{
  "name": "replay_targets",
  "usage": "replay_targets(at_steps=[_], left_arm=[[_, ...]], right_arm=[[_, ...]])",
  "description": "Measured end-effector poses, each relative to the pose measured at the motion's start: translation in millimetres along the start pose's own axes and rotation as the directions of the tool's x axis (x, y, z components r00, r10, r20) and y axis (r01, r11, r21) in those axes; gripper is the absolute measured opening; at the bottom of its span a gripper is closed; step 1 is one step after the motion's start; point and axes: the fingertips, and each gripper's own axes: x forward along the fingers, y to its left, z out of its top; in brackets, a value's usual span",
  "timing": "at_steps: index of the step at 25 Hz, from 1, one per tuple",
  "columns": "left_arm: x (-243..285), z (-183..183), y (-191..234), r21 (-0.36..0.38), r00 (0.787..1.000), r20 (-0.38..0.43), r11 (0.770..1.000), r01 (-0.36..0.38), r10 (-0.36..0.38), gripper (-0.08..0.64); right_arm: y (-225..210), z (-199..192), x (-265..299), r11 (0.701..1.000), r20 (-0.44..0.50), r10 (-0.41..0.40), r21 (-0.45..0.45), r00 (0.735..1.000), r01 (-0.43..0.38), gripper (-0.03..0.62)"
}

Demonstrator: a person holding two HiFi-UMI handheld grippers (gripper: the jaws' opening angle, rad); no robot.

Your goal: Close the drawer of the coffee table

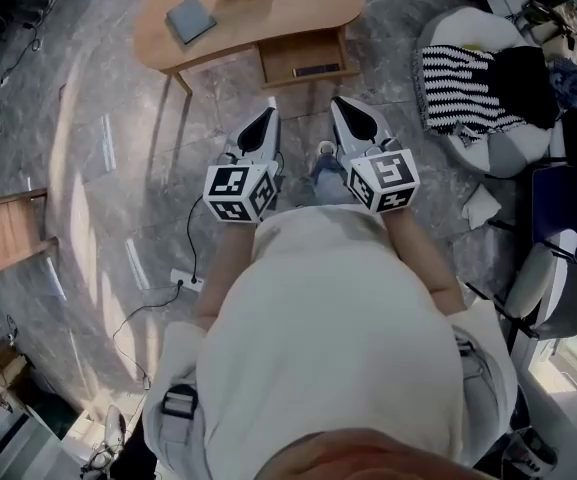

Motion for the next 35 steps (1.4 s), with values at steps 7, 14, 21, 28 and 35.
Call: replay_targets(at_steps=[7, 14, 21, 28, 35], left_arm=[[43.4, 20.5, 20.1, -0.031, 0.998, 0.006, 0.997, -0.067, 0.067, 0.001], [83.8, 33.7, 31.6, -0.061, 0.991, 0.025, 0.989, -0.132, 0.134, 0.0], [113.0, 35.5, 36.8, -0.067, 0.985, 0.023, 0.983, -0.17, 0.172, 0.002], [125.9, 27.1, 43.1, -0.071, 0.977, 0.018, 0.975, -0.209, 0.211, 0.001], [126.3, 6.9, 57.4, -0.091, 0.969, -0.024, 0.965, -0.246, 0.245, 0.002]], right_arm=[[-42.3, 15.5, 29.4, 0.999, -0.03, 0.035, -0.026, 0.999, -0.036, 0.002], [-88.3, 25.3, 53.6, 0.997, -0.044, 0.066, -0.038, 0.997, -0.068, 0.002], [-121.6, 29.6, 72.6, 0.995, -0.047, 0.092, -0.041, 0.995, -0.094, 0.002], [-149.5, 16.4, 83.9, 0.996, -0.07, 0.088, -0.023, 0.994, -0.089, 0.002], [-163.5, -5.7, 94.1, 0.997, -0.116, 0.072, -0.011, 0.991, -0.074, 0.002]])
